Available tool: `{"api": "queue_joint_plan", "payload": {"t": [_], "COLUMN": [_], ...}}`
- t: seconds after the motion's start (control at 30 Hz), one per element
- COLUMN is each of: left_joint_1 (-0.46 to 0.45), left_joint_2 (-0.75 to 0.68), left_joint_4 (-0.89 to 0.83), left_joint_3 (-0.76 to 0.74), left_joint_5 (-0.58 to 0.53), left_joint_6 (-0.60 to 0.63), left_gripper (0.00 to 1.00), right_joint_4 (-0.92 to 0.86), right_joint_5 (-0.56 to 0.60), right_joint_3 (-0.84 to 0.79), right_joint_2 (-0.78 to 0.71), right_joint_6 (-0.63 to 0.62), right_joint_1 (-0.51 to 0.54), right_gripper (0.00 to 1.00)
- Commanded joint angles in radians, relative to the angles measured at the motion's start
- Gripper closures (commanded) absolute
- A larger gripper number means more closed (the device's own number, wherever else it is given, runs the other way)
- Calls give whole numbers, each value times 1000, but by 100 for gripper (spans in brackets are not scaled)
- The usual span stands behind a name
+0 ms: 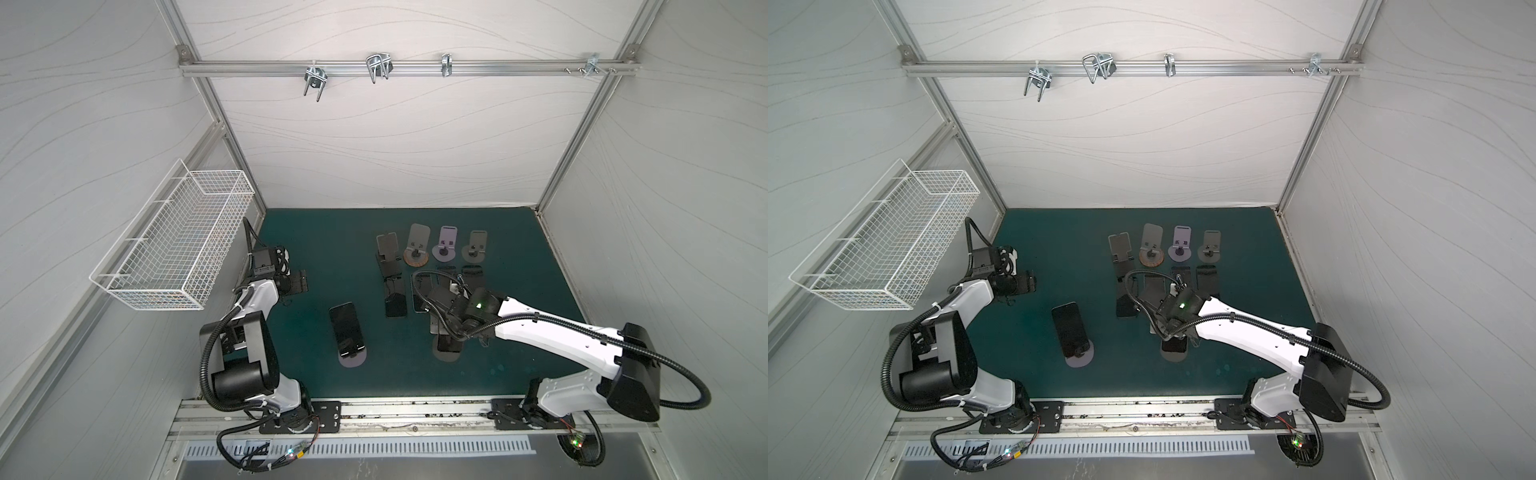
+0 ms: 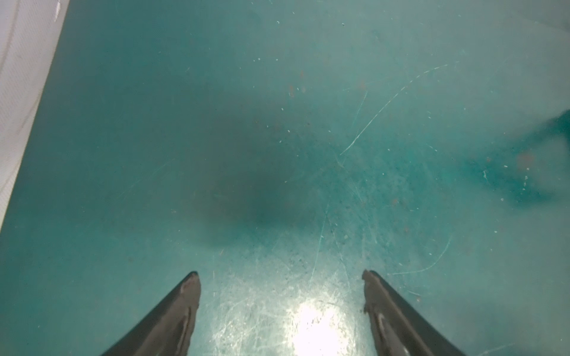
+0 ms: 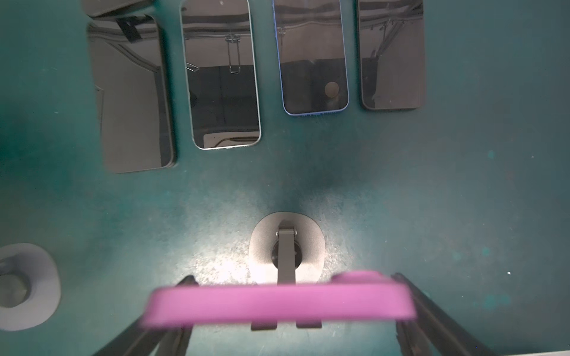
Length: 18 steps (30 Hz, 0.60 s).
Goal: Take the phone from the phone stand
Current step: 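Move the right gripper over the round stand holding the magenta phone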
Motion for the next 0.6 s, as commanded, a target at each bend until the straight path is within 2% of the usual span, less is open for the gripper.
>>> {"api": "queue_joint_plan", "payload": {"t": [0.0, 0.23, 0.57], "left_joint_1": [5, 5, 6], "left_joint_2": [12, 4, 3], "left_joint_4": [3, 8, 12], "left_joint_3": [32, 25, 22], "left_joint_5": [-10, -7, -7], "left_joint_6": [6, 5, 5], "left_gripper": [17, 17, 18], "right_joint_4": [12, 10, 37], "right_joint_5": [28, 77, 79], "right_joint_3": [-10, -27, -28], "right_joint_2": [-5, -6, 6], "right_joint_6": [87, 131, 111], "right_joint_1": [6, 6, 7], "right_gripper": [7, 20, 27]}}
